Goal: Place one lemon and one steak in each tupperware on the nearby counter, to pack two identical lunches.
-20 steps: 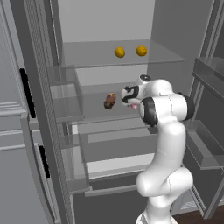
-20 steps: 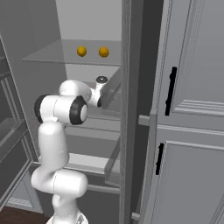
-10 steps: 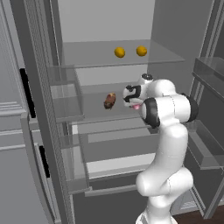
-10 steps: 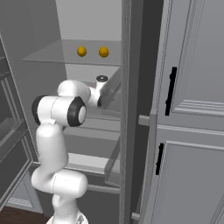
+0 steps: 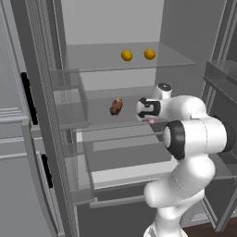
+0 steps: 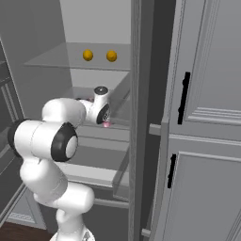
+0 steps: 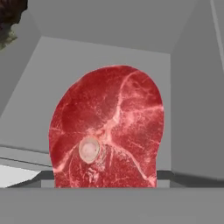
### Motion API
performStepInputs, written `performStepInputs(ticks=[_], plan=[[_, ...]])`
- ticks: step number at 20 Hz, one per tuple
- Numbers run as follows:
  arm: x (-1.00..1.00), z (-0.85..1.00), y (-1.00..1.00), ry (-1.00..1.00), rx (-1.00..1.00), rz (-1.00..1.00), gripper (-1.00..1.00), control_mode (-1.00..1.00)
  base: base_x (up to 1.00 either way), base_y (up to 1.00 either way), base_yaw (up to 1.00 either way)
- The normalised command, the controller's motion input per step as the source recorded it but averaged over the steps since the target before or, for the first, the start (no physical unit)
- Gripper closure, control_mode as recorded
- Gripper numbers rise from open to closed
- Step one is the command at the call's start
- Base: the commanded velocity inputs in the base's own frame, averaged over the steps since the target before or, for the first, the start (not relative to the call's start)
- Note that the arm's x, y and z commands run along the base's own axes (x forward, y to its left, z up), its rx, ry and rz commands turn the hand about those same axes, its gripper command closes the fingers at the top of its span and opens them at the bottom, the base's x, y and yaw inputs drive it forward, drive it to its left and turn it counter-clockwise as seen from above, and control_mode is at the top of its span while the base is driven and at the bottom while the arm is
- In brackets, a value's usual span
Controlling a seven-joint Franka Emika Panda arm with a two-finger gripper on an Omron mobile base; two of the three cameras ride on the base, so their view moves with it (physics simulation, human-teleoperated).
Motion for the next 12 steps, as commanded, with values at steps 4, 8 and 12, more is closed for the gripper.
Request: performStepInputs(ticks=[4, 8, 12], plan=[[-0.95, 0.87, 0.11, 0.01, 0.0, 0.0, 1.0, -1.0, 0.0, 0.0, 0.0], [-0.73, 0.93, 0.11, 0.02, 0.0, 0.0, 1.0, -1.0, 0.0, 0.0, 0.0], [-0.81, 0.63, 0.12, 0.0, 0.0, 0.0, 1.0, -1.0, 0.0, 0.0, 0.0]])
